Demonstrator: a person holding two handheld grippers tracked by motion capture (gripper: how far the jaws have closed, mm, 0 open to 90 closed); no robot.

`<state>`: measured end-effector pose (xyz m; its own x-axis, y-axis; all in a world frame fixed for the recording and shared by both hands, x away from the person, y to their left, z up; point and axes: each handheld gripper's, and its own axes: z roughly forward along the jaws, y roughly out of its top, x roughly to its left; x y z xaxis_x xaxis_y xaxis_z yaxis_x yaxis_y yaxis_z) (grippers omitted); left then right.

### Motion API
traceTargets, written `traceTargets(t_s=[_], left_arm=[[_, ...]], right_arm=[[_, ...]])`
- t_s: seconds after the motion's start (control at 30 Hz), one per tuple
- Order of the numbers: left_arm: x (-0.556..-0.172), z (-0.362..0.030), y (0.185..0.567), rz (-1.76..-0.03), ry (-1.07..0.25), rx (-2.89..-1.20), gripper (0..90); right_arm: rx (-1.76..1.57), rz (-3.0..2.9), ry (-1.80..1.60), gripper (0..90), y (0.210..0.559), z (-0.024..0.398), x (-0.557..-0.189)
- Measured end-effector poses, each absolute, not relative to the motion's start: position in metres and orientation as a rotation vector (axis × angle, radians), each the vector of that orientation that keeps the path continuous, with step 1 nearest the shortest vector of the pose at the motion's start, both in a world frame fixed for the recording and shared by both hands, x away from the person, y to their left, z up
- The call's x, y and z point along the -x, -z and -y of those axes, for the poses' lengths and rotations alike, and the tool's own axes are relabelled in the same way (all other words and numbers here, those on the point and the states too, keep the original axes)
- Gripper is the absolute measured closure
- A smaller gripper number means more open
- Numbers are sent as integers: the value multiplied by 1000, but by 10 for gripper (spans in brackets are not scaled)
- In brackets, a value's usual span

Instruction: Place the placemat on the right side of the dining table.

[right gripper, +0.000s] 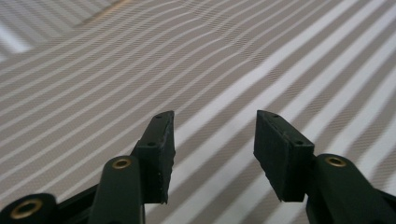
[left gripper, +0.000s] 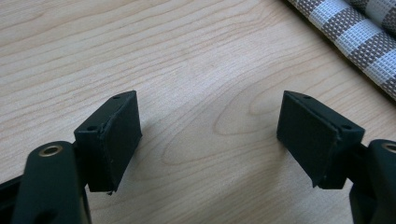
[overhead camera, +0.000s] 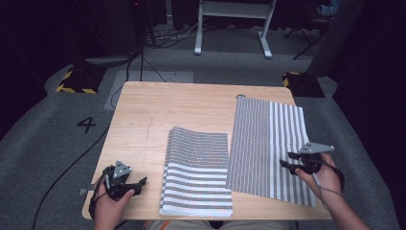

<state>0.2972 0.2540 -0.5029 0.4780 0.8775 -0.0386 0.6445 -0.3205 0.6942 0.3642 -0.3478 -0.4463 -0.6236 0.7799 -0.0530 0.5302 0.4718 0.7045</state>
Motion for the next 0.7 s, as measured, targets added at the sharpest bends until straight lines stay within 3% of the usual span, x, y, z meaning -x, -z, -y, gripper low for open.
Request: traceTargets(t_s=[0.27, 0.47, 0.7], left_arm=[[-297, -254, 503, -1255, -462, -2074, 219], [-297, -254, 503, -1255, -462, -2074, 219], [-297, -254, 503, -1254, -459, -2074, 219]], right_arm=[[-1114, -2463, -984, 478, 476, 326, -304], [-1082, -2486, -930, 546, 487, 328, -305], [-1080, -2483, -926, 544, 487, 339, -312]])
